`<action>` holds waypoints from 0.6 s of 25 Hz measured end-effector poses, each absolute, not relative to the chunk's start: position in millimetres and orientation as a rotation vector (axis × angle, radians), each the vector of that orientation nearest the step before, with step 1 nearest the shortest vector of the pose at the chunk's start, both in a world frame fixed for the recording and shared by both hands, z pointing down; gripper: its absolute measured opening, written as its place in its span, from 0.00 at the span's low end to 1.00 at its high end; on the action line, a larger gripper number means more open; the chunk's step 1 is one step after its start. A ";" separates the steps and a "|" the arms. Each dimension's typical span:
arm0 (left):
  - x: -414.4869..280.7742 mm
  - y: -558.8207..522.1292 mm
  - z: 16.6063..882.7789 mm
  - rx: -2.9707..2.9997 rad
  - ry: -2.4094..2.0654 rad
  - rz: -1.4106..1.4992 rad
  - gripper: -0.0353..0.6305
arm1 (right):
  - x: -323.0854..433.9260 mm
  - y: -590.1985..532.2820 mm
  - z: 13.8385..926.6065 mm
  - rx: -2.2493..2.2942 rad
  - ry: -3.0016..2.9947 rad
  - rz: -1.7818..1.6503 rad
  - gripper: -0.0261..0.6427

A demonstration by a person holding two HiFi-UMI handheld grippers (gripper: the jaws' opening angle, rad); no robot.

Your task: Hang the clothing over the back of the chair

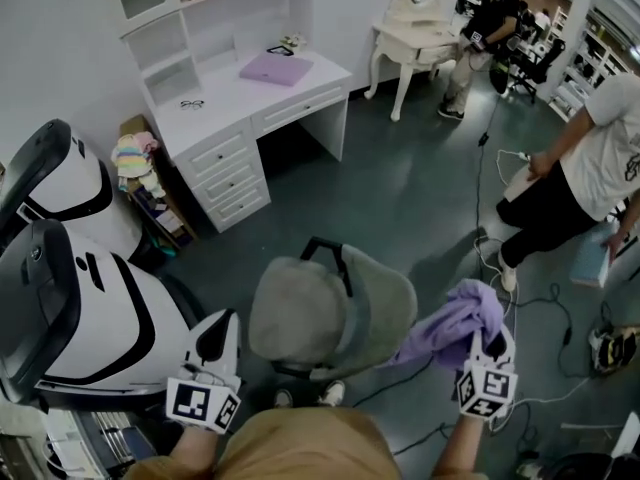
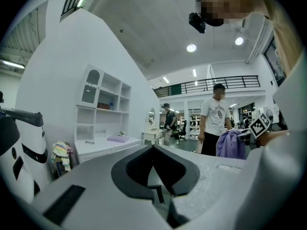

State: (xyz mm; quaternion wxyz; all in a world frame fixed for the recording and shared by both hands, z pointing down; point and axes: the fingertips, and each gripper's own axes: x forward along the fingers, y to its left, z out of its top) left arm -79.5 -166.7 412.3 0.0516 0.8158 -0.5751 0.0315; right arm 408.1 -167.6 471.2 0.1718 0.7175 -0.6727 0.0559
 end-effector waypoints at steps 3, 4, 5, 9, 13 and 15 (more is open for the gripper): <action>-84.7 -162.5 414.5 2.459 -1.779 0.103 0.06 | 397.0 -189.6 493.9 2.009 -1.945 0.194 0.20; -86.0 -160.8 415.4 2.452 -1.787 0.107 0.06 | 391.5 -197.0 501.2 1.988 -1.956 0.198 0.20; -87.3 -158.9 416.2 2.444 -1.795 0.110 0.06 | 385.5 -203.9 508.1 1.963 -1.967 0.198 0.20; -94.8 -150.2 419.4 2.409 -1.833 0.123 0.06 | 359.6 -226.2 534.7 1.860 -1.994 0.186 0.20; -103.7 -141.8 422.2 2.367 -1.872 0.146 0.06 | 334.8 -244.0 557.5 1.775 -2.024 0.193 0.20; -109.1 -137.4 423.1 2.346 -1.895 0.154 0.06 | 319.2 -250.7 568.3 1.717 -2.039 0.178 0.20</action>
